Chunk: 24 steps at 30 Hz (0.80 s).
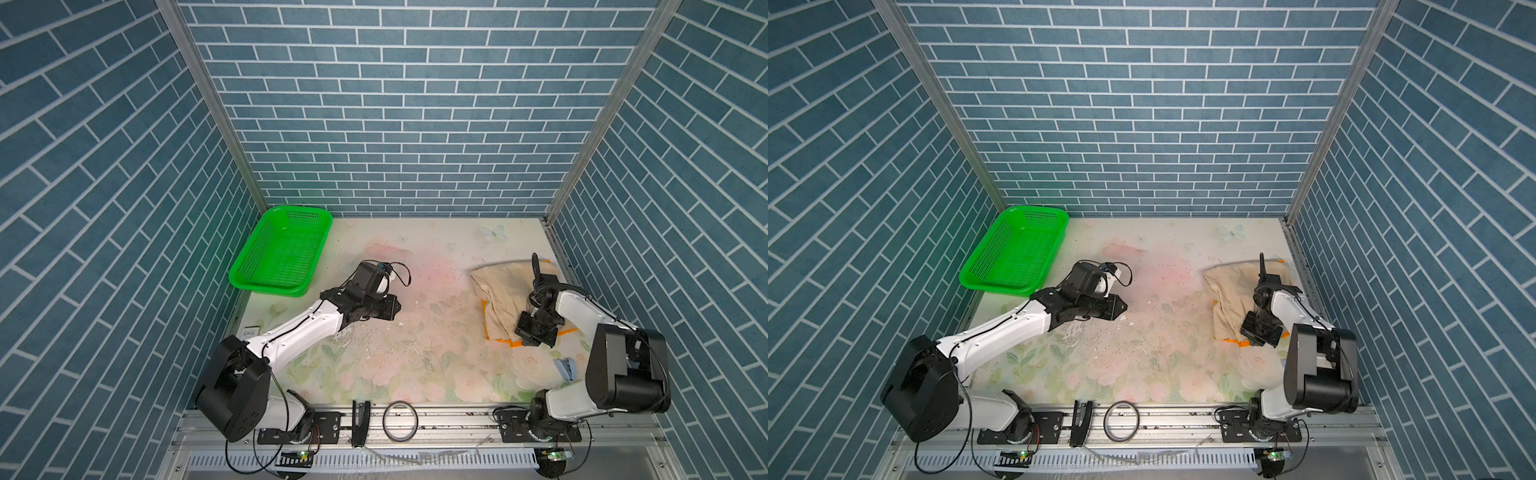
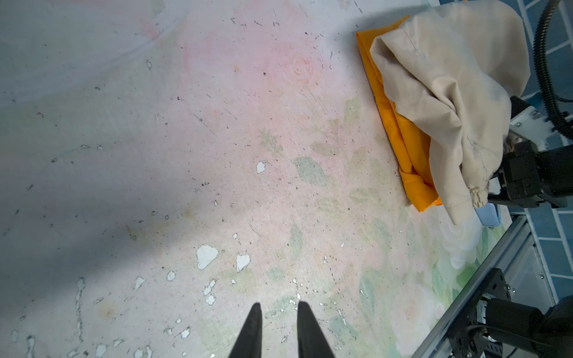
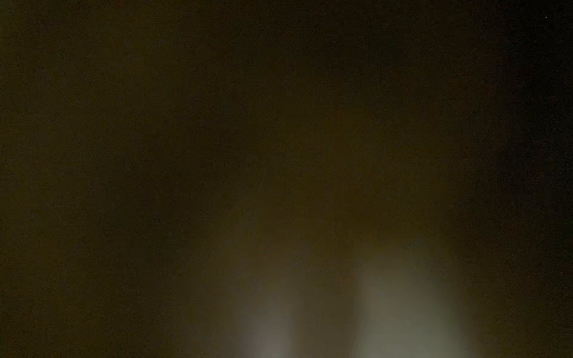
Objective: Fold and stack the shorts
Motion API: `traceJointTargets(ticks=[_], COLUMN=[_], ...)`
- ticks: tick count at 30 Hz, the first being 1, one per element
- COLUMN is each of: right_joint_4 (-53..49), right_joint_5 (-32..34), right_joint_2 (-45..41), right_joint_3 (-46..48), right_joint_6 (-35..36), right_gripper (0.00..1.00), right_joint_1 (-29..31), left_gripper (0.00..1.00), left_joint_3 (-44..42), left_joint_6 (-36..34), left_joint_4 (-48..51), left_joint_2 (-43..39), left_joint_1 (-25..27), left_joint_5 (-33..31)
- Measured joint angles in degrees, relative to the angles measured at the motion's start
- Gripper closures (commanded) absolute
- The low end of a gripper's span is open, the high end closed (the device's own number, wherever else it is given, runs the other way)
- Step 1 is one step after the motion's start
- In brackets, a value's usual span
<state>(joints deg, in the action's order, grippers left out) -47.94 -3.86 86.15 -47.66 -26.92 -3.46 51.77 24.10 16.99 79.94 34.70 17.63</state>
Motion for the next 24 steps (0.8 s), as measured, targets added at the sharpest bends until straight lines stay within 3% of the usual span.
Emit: traceJointTargets(ticks=[10,24], right_joint_4=[2.7,5.7], right_joint_5=[-0.2,-0.9], right_joint_2=[12.6,35.5], right_joint_3=[-10.6,-42.8], right_joint_6=[1.9,6.4], right_gripper=[1.00,1.00], right_joint_1=[0.0,0.0], left_gripper=[0.79,0.77], left_joint_3=[-3.6,-6.1], left_joint_6=[1.2,0.8], left_joint_4=[-0.2,1.8], left_joint_2=[-0.1,-9.3], left_joint_1=[-3.0,-7.9], left_joint_5=[-0.8,-7.8])
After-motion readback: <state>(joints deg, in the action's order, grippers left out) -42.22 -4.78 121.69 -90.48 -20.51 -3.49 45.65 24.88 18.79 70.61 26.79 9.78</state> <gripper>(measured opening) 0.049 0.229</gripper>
